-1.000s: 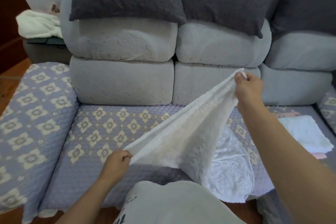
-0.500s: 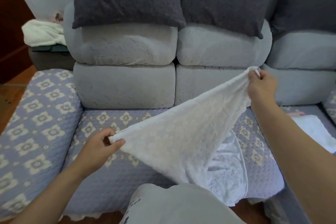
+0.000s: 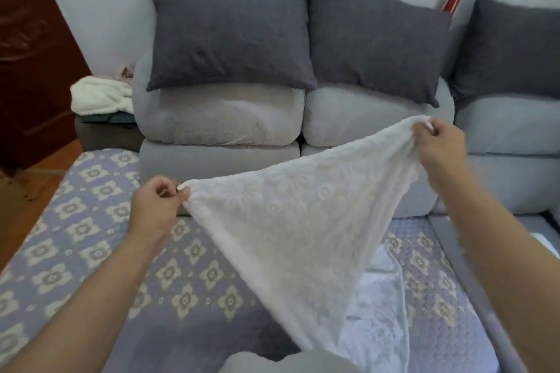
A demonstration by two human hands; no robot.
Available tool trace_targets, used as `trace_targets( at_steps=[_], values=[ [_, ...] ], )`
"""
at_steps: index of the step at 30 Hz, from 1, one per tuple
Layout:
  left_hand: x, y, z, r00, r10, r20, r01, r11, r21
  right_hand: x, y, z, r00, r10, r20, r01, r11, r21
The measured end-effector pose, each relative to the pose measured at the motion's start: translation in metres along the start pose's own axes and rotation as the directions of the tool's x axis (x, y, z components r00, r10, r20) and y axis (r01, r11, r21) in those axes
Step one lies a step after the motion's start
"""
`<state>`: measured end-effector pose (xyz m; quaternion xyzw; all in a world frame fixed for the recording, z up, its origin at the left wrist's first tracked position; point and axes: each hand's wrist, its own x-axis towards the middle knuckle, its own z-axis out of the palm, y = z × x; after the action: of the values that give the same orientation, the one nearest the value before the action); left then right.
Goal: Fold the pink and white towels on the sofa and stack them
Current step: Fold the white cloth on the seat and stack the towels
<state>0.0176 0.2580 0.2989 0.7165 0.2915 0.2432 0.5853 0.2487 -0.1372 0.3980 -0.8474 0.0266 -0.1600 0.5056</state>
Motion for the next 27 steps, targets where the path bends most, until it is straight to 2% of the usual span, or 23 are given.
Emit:
trace_targets(
  at_steps=[2, 4, 7, 8, 9, 11, 12, 13, 15, 16, 18, 20, 21, 24, 27],
  values=[
    [0.033, 0.053, 0.002, 0.980, 0.197, 0.019, -0.198, 0.971, 0.135, 0.024, -0.035, -0.017, 0.997, -0.059, -0.050, 0.059, 0.998, -0.006],
    [0.073, 0.113, 0.003, 0.931, 0.364, 0.017, -0.358, 0.906, 0.226, 0.051, -0.085, -0.042, 0.972, -0.128, -0.199, 0.142, 0.988, 0.059],
    [0.116, 0.224, 0.006, 0.764, 0.637, -0.104, -0.580, 0.748, 0.322, 0.084, -0.164, -0.081, 0.873, -0.243, -0.424, 0.297, 0.953, 0.066],
    [0.125, 0.262, 0.008, 0.710, 0.684, -0.166, -0.622, 0.720, 0.307, 0.093, -0.187, -0.091, 0.852, -0.287, -0.439, 0.333, 0.942, 0.030],
    [0.133, 0.297, 0.009, 0.668, 0.710, -0.225, -0.650, 0.703, 0.289, 0.102, -0.206, -0.098, 0.855, -0.338, -0.393, 0.356, 0.934, -0.029],
    [0.152, 0.352, 0.010, 0.641, 0.706, -0.301, -0.644, 0.708, 0.290, 0.117, -0.228, -0.110, 0.926, -0.337, -0.172, 0.319, 0.940, -0.124],
    [0.157, 0.372, 0.009, 0.653, 0.690, -0.313, -0.619, 0.724, 0.306, 0.120, -0.235, -0.116, 0.942, -0.313, -0.121, 0.293, 0.943, -0.160],
    [0.159, 0.388, 0.008, 0.658, 0.686, -0.311, -0.606, 0.727, 0.324, 0.122, -0.240, -0.122, 0.933, -0.312, -0.180, 0.281, 0.943, -0.179],
    [0.156, 0.409, 0.008, 0.676, 0.678, -0.290, -0.595, 0.734, 0.328, 0.128, -0.245, -0.136, 0.862, -0.321, -0.393, 0.283, 0.947, -0.154],
    [0.151, 0.418, 0.009, 0.696, 0.655, -0.294, -0.591, 0.755, 0.284, 0.130, -0.246, -0.140, 0.860, -0.331, -0.389, 0.293, 0.944, -0.154],
    [0.139, 0.437, 0.013, 0.766, 0.555, -0.323, -0.576, 0.817, 0.037, 0.132, -0.243, -0.145, 0.908, -0.312, -0.280, 0.270, 0.946, -0.181],
    [0.128, 0.452, 0.020, 0.860, 0.441, -0.256, -0.502, 0.819, -0.277, 0.137, -0.239, -0.154, 0.920, -0.235, -0.315, 0.218, 0.972, -0.090],
    [0.123, 0.457, 0.024, 0.894, 0.399, -0.205, -0.448, 0.808, -0.381, 0.136, -0.239, -0.161, 0.925, -0.198, -0.324, 0.203, 0.979, -0.021],
    [0.106, 0.469, 0.040, 0.935, 0.347, -0.067, -0.326, 0.774, -0.542, 0.134, -0.235, -0.181, 0.955, -0.131, -0.266, 0.185, 0.964, 0.193],
    [0.101, 0.477, 0.065, 0.938, 0.345, 0.010, -0.285, 0.791, -0.542, 0.143, -0.219, -0.203, 0.933, -0.114, -0.342, 0.176, 0.971, 0.159]
  ],
)
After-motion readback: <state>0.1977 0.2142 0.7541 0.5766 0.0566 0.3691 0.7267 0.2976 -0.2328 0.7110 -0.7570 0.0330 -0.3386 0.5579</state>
